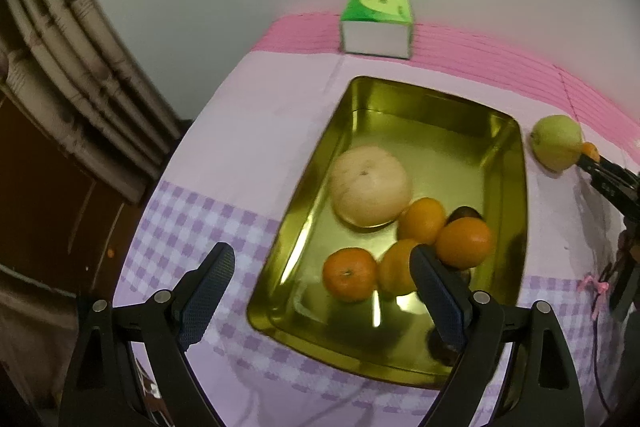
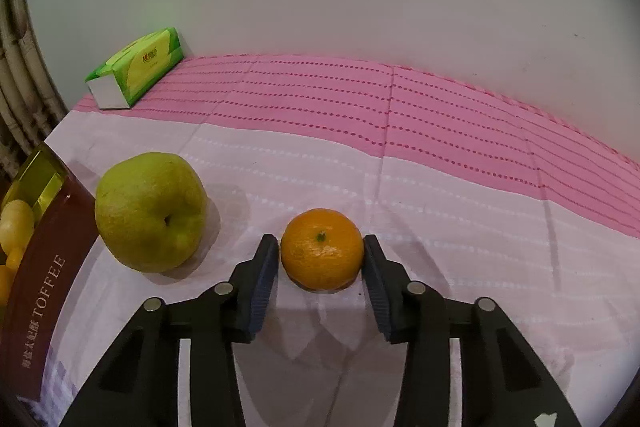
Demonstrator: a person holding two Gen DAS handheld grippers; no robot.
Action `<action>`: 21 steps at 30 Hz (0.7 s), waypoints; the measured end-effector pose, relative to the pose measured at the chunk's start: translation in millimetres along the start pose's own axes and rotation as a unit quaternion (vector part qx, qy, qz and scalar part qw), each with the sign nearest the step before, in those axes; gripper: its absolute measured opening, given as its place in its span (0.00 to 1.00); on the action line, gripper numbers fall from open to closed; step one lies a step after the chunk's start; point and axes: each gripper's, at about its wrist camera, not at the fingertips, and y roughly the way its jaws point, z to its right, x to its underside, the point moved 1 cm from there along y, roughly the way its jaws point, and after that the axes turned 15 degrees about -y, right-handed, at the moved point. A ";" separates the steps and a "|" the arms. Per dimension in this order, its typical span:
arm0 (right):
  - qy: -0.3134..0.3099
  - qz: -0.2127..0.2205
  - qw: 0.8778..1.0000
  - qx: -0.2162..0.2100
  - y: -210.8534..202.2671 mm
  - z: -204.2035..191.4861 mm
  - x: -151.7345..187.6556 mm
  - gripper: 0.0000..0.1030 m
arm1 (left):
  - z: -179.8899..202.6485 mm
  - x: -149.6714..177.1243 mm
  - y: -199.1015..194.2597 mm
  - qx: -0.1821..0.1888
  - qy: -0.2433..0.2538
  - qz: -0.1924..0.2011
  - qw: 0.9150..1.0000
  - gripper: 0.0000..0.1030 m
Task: Organize fruits
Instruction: 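Close the right gripper around the small tangerine and lift it, then grasp the green pear with the left gripper while the right holds the tangerine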
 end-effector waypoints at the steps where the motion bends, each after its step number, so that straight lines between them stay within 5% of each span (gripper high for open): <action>1: 0.000 0.000 1.000 0.000 0.0 -0.2 0.0 0.38 | 2.5 0.1 -0.5 0.000 0.003 0.001 1.000 0.87; 21: 0.021 -0.002 1.000 0.007 -27.4 20.2 34.9 0.35 | 83.8 -5.6 -2.4 0.057 0.052 -0.009 0.997 0.87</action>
